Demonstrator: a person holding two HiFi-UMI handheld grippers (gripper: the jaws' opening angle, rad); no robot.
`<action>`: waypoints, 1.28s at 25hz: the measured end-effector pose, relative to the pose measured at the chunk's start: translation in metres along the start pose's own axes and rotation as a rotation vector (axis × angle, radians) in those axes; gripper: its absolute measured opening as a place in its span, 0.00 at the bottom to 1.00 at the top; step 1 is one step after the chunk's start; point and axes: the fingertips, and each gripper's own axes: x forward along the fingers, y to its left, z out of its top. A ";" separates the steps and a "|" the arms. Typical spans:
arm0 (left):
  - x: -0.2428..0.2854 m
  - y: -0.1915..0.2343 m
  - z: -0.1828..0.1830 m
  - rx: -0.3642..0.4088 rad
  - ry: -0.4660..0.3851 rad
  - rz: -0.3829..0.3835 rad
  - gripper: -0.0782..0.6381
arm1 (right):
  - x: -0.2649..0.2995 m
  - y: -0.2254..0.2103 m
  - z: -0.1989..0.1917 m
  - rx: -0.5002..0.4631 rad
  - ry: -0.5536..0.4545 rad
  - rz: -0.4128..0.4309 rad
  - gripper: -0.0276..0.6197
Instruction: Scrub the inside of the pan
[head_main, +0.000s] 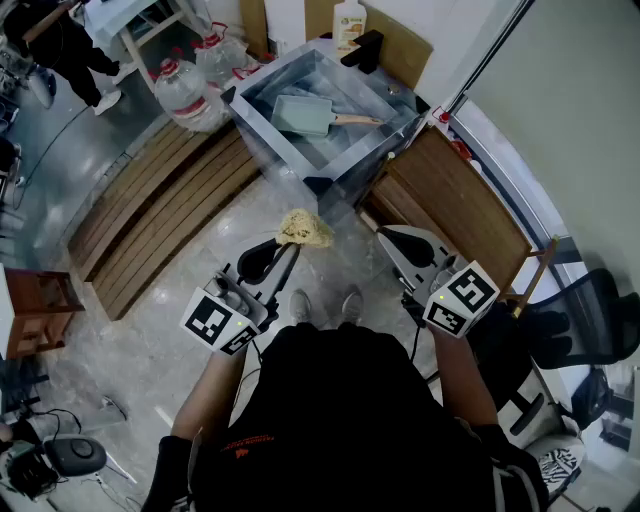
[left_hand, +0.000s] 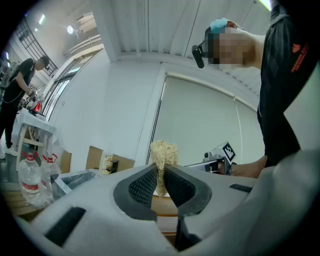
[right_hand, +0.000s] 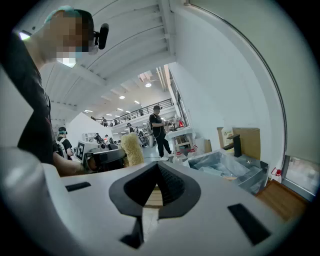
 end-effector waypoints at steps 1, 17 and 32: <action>0.000 -0.001 0.000 0.000 0.001 0.001 0.18 | -0.001 0.000 0.001 0.000 -0.001 0.001 0.05; 0.034 -0.019 -0.005 0.017 0.005 0.055 0.18 | -0.028 -0.037 -0.002 0.027 -0.009 0.028 0.05; 0.064 -0.011 -0.015 0.010 0.009 0.136 0.18 | -0.031 -0.075 0.000 0.036 0.017 0.110 0.05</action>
